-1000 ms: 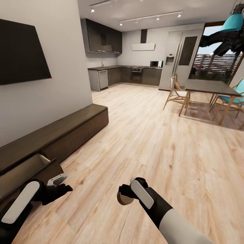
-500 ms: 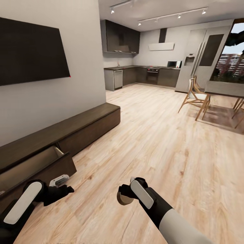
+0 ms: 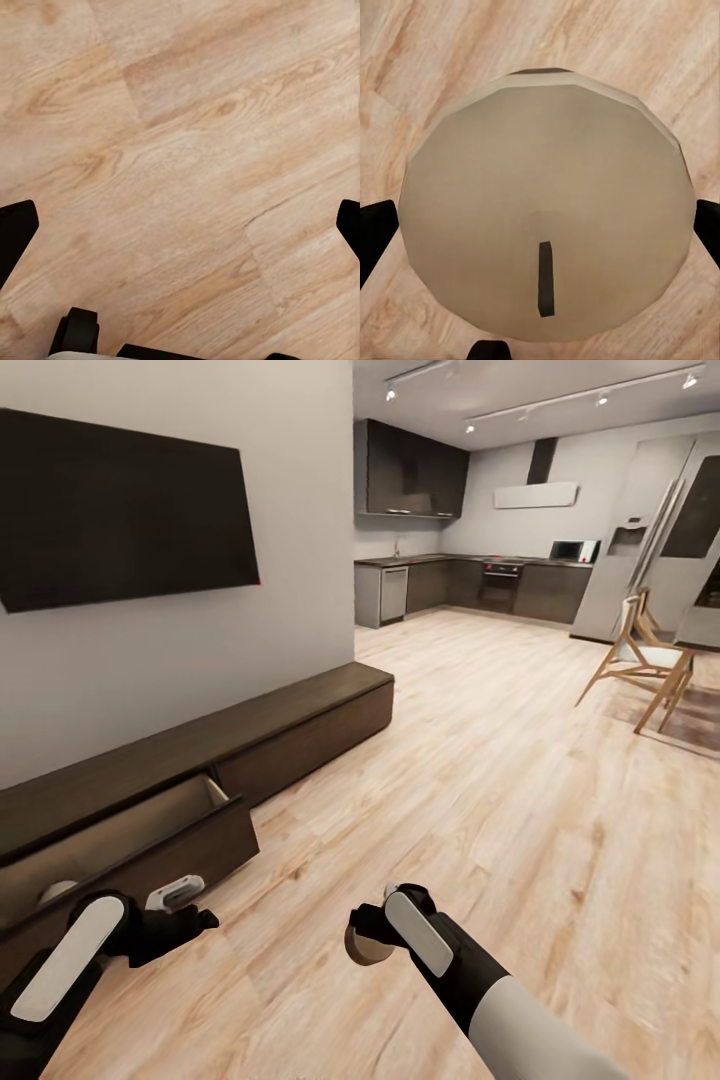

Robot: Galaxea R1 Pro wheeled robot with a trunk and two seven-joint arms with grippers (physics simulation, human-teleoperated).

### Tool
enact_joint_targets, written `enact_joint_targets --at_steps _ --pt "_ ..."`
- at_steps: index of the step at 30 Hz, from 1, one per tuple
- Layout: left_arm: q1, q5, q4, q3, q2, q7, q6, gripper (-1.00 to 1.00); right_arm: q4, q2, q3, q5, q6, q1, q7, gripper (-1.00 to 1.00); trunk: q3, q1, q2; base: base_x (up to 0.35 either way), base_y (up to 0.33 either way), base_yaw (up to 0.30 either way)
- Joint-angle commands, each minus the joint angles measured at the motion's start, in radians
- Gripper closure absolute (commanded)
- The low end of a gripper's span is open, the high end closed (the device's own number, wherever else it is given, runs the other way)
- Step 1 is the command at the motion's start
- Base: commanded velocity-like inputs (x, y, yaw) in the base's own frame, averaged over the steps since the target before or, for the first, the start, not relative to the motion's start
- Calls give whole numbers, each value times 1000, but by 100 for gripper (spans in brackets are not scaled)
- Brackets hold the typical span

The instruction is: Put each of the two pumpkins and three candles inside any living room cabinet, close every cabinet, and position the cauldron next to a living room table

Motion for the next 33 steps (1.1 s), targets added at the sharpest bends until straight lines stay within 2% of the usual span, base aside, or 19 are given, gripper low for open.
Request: enact_joint_targets --at_steps 1,9,17,33 --pt "-1 9 -1 -2 1 10 0 -100 -2 -1 2 -9 0 -1 -8 100 -1 0 0 0 -86 283" --pt "-2 9 -1 -2 1 11 0 -100 -2 -1 2 -8 0 -1 -8 100 -2 0 0 0 -26 283" --pt "-1 9 -1 -2 1 10 0 -100 -2 -1 2 -8 0 -1 -8 100 -5 0 0 0 -160 283" --pt "-2 8 -23 0 1 20 -3 -100 1 -1 2 -5 0 -1 -8 100 -11 0 0 0 -8 283"
